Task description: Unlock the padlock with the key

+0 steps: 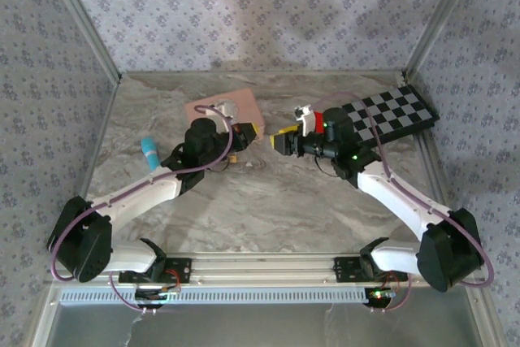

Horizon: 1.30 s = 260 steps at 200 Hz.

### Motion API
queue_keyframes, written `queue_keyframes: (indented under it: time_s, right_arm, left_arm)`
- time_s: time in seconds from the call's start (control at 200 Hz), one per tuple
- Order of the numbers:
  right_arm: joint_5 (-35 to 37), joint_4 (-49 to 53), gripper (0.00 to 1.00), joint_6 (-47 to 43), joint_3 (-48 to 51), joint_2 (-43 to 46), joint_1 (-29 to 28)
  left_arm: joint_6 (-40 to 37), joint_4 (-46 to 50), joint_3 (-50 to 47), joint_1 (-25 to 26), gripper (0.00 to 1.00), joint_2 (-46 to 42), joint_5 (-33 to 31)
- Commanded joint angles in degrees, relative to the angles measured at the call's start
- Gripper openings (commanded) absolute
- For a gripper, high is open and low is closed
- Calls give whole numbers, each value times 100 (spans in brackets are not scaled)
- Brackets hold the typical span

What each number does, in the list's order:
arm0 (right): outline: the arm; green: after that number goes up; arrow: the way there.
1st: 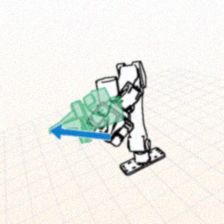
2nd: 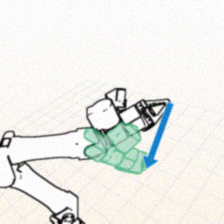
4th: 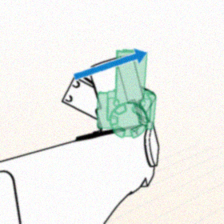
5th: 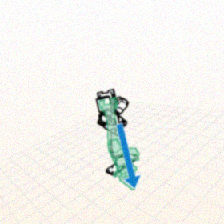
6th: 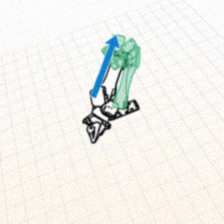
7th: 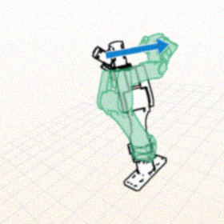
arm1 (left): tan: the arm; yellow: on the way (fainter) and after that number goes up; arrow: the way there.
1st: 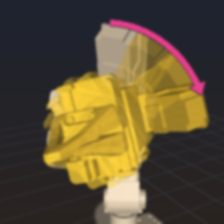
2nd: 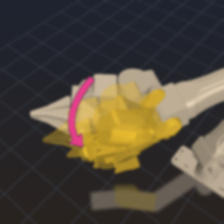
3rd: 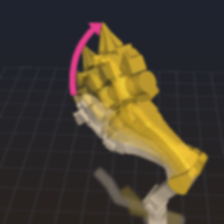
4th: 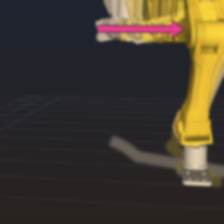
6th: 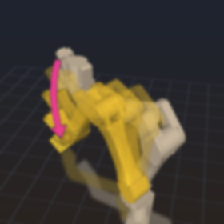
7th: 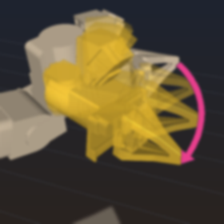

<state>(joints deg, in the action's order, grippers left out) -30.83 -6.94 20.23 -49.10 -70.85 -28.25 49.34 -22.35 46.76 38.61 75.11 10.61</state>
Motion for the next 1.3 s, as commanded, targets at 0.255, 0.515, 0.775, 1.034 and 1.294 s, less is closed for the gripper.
queue_keyframes:
  time_s: [0.255,0.515,0.775,1.034,1.294]
  right_arm:
    - [-1493,-2996,53,2363,563,-306,278]
    - [-1690,-3920,47,2814,657,-686,148]
    - [-1707,-4113,39,2908,683,-809,-18]
    - [-1656,-4140,38,2950,736,-870,-99]
    - [-1612,-4227,37,2993,770,-939,-122]
  left_arm:
    - [-860,-1860,-230,-12,0,-97,1083]
    - [-651,-2092,-337,5,0,-125,1083]
    - [-637,-2092,-365,32,0,-209,942]
    - [-537,-2195,-436,53,0,-259,793]
    - [-461,-2291,-518,55,0,-337,669]
